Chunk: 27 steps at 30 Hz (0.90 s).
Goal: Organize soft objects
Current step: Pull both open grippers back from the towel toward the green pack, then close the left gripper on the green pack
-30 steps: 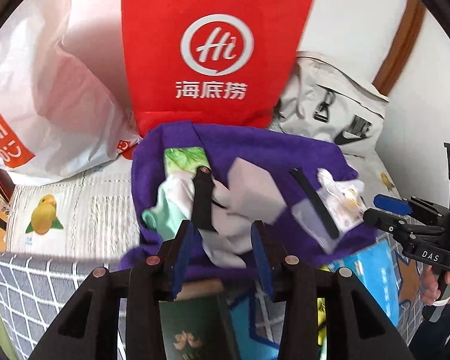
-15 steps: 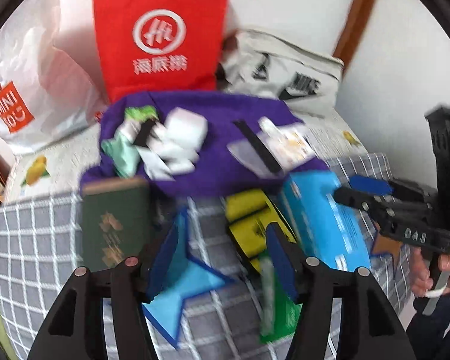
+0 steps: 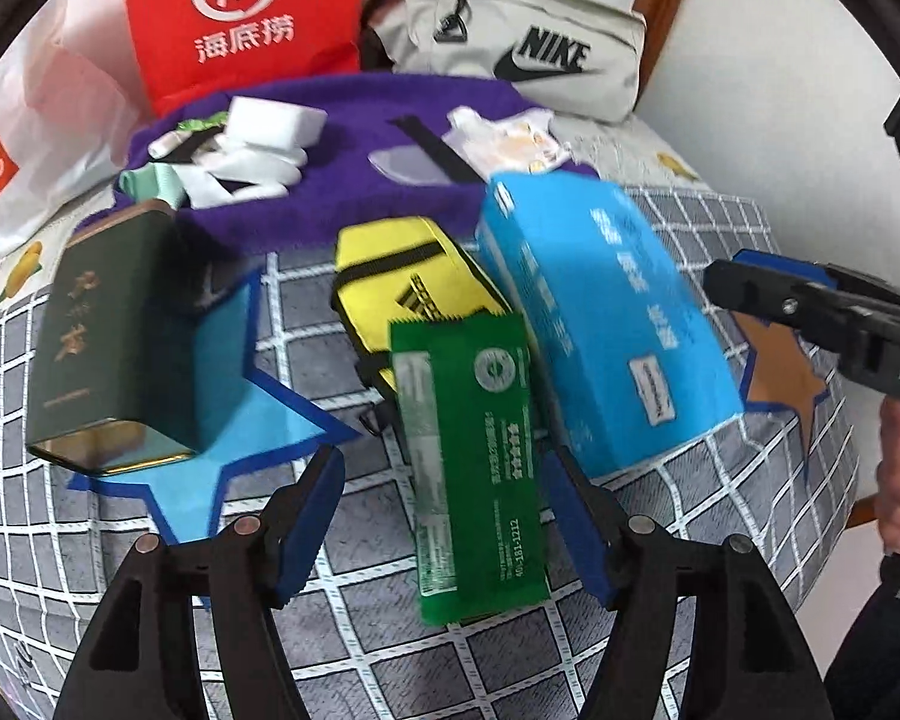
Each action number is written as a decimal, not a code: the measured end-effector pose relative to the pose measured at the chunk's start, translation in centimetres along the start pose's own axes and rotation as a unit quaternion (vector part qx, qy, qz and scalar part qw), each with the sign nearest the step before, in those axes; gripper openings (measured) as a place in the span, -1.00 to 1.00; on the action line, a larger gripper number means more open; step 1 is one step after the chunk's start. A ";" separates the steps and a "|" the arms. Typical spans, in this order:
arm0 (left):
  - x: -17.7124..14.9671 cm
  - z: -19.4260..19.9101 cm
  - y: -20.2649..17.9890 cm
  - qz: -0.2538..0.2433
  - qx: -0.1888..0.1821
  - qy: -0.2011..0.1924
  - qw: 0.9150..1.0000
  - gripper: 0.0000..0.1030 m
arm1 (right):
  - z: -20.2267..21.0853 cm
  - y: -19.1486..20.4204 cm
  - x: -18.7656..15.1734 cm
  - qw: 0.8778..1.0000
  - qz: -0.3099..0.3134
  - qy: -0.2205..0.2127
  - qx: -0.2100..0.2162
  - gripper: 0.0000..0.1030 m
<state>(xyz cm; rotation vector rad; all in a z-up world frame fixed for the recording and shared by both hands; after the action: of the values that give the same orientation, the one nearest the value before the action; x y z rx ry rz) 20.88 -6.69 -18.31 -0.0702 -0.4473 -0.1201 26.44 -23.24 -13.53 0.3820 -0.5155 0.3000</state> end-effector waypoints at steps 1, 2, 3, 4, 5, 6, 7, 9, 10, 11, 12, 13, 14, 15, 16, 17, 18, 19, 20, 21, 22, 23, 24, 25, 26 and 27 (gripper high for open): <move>0.0 -0.2 -0.2 -0.002 0.002 0.001 1.000 0.30 | 0.0 -0.2 -0.1 1.000 -0.003 0.001 0.001 0.05; -0.1 -0.4 -0.5 -0.007 0.003 0.004 1.000 0.31 | 0.2 -0.4 -0.3 1.000 -0.007 0.001 0.002 0.05; -0.2 -0.7 -0.6 -0.010 0.003 0.007 1.000 0.31 | 0.4 -0.7 -0.4 1.000 -0.008 -0.001 0.002 0.05; -0.3 -0.9 -0.8 -0.012 0.003 0.010 1.000 0.31 | 0.5 -0.9 -0.6 1.000 -0.009 -0.002 0.000 0.05; -0.4 -1.2 -1.0 -0.014 0.004 0.013 1.000 0.31 | 0.6 -1.0 -0.6 1.000 -0.010 -0.003 -0.002 0.05; -0.5 -1.6 -1.1 -0.015 0.005 0.017 1.000 0.31 | 0.8 -1.2 -0.7 1.000 -0.013 -0.005 -0.002 0.05; -0.6 -1.9 -1.2 -0.017 0.006 0.022 1.000 0.31 | 0.8 -1.4 -0.8 1.000 -0.016 -0.005 -0.001 0.05; -0.6 -2.5 -1.3 -0.020 0.010 0.026 0.999 0.31 | 0.7 -1.5 -0.9 1.000 -0.019 -0.003 0.001 0.05; -0.7 -2.8 -1.4 -0.021 0.013 0.028 0.999 0.31 | 0.7 -1.6 -0.9 1.000 -0.020 -0.002 0.000 0.05; -0.8 -3.2 -1.4 -0.021 0.018 0.031 0.999 0.31 | 0.6 -1.6 -0.9 1.000 -0.019 -0.001 -0.001 0.05; -0.9 -3.4 -1.4 -0.023 0.023 0.032 0.999 0.31 | 0.5 -1.6 -0.9 1.000 -0.019 0.000 -0.001 0.05; -0.9 -3.4 -1.4 -0.025 0.028 0.026 0.999 0.31 | 0.4 -1.6 -1.0 1.000 -0.019 0.002 -0.001 0.05; -0.8 -3.4 -1.4 -0.025 0.027 0.021 0.999 0.31 | 0.4 -1.5 -1.1 1.000 -0.018 0.004 -0.002 0.05; -0.7 -3.3 -1.4 -0.024 0.023 0.018 0.999 0.31 | 0.3 -1.5 -1.3 1.000 -0.016 0.006 -0.003 0.05; -0.7 -3.3 -1.3 -0.021 0.021 0.016 0.999 0.25 | 0.3 -1.4 -1.4 1.000 -0.014 0.006 -0.005 0.05; -0.6 -3.3 -1.1 -0.020 0.021 0.014 0.999 0.03 | 0.2 -1.4 -1.5 1.000 -0.014 0.008 -0.005 0.05; -0.5 -3.1 -0.9 -0.020 0.019 0.011 1.000 -0.08 | 0.1 -1.3 -1.6 1.000 -0.017 0.011 -0.005 0.05; -0.4 -2.9 -0.7 -0.018 0.014 0.009 1.000 -0.14 | 0.1 -1.2 -1.7 1.000 -0.018 0.012 -0.004 0.05; -0.3 -2.7 -0.5 -0.016 0.008 0.007 1.000 -0.17 | 0.0 -1.0 -1.8 1.000 -0.019 0.013 -0.001 0.05; -0.2 -2.4 -0.2 -0.014 0.005 0.002 1.000 -0.18 | -0.1 -0.7 -1.8 1.000 -0.017 0.015 0.001 0.05; -0.2 -2.1 0.0 -0.014 0.006 -0.002 1.000 -0.19 | -0.1 -0.4 -1.8 1.000 -0.014 0.016 0.000 0.05; -0.1 -1.6 0.4 -0.014 0.009 -0.006 1.000 -0.19 | -0.1 -0.2 -1.8 1.000 -0.011 0.016 0.001 0.05; -0.1 -1.3 0.7 -0.013 0.010 -0.009 1.000 -0.19 | -0.2 0.3 -1.6 1.000 -0.007 0.015 0.003 0.05; -0.2 -0.7 1.2 -0.012 0.012 -0.012 1.000 -0.19 | -0.2 0.8 -1.5 1.000 -0.003 0.015 0.006 0.05; -0.3 -0.3 1.6 -0.012 0.013 -0.015 1.000 -0.19 | -0.3 1.1 -1.3 1.000 0.000 0.015 0.008 0.05; -0.5 0.1 2.1 -0.010 0.017 -0.017 1.000 -0.19 | -0.4 1.9 -1.1 1.000 0.005 0.013 0.013 0.05</move>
<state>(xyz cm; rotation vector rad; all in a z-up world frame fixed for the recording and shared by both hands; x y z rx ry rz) 20.68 -4.51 -18.49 -0.0341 -0.4830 -0.1315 25.02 -21.62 -13.89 0.3999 -0.4889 0.3203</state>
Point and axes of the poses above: each gripper's, at about its wrist camera, not at the fingertips, and z roughly against the way its jaws point, y to its left, x to its top, the point moved 7 cm from there along -z, roughly the way its jaws point, and after that the axes turned 4 degrees about x, right-handed, at the moved point
